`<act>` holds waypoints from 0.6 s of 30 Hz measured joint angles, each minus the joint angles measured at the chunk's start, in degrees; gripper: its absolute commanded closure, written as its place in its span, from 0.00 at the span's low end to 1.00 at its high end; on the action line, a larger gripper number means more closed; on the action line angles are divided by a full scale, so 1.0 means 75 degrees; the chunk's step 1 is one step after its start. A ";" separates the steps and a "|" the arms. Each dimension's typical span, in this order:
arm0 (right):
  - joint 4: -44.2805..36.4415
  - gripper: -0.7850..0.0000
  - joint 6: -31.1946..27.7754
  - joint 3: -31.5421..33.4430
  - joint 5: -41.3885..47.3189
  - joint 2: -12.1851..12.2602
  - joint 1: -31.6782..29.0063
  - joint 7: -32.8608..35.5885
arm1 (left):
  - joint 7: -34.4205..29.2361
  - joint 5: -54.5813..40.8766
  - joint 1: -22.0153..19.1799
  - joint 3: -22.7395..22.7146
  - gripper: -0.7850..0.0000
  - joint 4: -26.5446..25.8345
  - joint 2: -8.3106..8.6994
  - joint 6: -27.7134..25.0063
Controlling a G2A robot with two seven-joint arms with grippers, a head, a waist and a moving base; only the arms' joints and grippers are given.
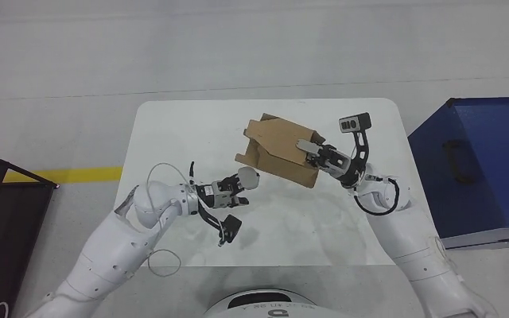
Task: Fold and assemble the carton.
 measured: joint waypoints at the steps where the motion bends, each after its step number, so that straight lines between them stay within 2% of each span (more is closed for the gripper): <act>1: -0.0012 1.00 0.0014 -0.0021 0.0002 -0.0007 0.0012 -0.0022 | 0.0014 -0.0035 -0.0041 0.0061 0.00 -0.0008 -0.0014 -0.0018; 10: 0.0001 1.00 0.0058 -0.0245 -0.0123 -0.0062 0.0105 -0.0046 | -0.0184 -0.0580 -0.0528 0.0495 0.00 0.0103 -0.0178 -0.0263; 18: -0.0123 1.00 0.0173 -0.0350 -0.0500 -0.0044 0.0073 0.0403 | -0.0513 -0.1498 -0.0810 0.0503 0.00 0.0300 -0.0284 -0.0594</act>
